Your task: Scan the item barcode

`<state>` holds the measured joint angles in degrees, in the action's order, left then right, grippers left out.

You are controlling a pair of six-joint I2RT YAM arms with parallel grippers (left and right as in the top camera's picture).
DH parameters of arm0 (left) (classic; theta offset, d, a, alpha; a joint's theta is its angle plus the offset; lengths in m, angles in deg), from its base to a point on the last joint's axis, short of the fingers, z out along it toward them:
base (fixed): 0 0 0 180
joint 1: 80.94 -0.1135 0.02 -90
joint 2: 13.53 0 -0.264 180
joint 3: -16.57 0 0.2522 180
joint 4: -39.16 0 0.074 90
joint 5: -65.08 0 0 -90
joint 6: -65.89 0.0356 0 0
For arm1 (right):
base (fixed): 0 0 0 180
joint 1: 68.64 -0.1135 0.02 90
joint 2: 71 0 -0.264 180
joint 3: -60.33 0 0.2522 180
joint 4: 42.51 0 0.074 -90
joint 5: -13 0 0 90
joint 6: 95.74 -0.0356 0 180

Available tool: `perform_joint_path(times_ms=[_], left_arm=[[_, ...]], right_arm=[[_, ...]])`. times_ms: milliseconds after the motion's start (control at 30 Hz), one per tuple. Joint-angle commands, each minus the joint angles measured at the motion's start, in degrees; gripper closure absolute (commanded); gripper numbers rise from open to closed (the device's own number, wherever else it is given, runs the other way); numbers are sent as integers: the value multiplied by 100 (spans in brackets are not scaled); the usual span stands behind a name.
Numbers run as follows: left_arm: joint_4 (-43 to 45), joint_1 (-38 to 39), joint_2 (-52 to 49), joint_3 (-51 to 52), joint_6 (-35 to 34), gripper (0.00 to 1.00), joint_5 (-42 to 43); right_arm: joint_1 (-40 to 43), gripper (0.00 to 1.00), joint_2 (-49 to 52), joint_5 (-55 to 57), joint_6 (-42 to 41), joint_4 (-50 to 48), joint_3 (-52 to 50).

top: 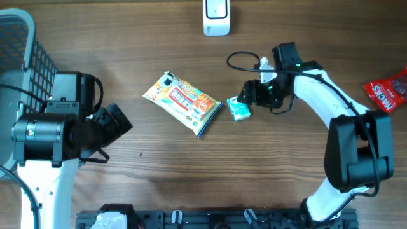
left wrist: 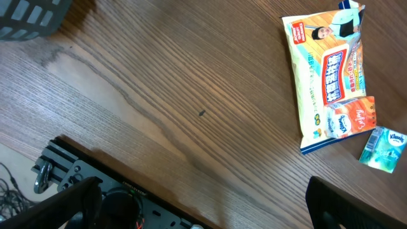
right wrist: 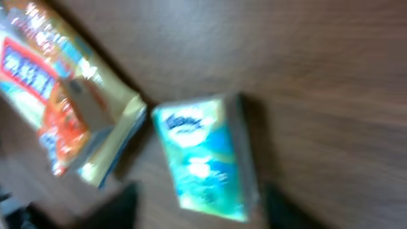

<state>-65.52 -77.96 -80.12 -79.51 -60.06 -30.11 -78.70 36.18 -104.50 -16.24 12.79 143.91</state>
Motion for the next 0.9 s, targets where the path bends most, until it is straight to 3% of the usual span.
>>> perform_joint_path(times_ms=[0, 167, 467, 600, 667, 867], left_arm=[[-2, -26, -17, 9, -76, 0, 24], [-2, -26, -17, 9, -76, 0, 24], [-2, -26, -17, 9, -76, 0, 24], [-2, -26, -17, 9, -76, 0, 24], [-2, -26, -17, 9, -76, 0, 24], [-2, -26, -17, 9, -76, 0, 24]], right_arm=[[17, 13, -74, 737, 216, 0, 33], [-66, 14, -66, 365, 295, -686, -525], [-103, 58, -52, 184, -15, -1058, -761], [-103, 61, 17, 81, -15, -1067, -761], [-103, 68, 63, 42, -20, -1067, -761], [-103, 70, 151, -87, -17, -1045, -765]])
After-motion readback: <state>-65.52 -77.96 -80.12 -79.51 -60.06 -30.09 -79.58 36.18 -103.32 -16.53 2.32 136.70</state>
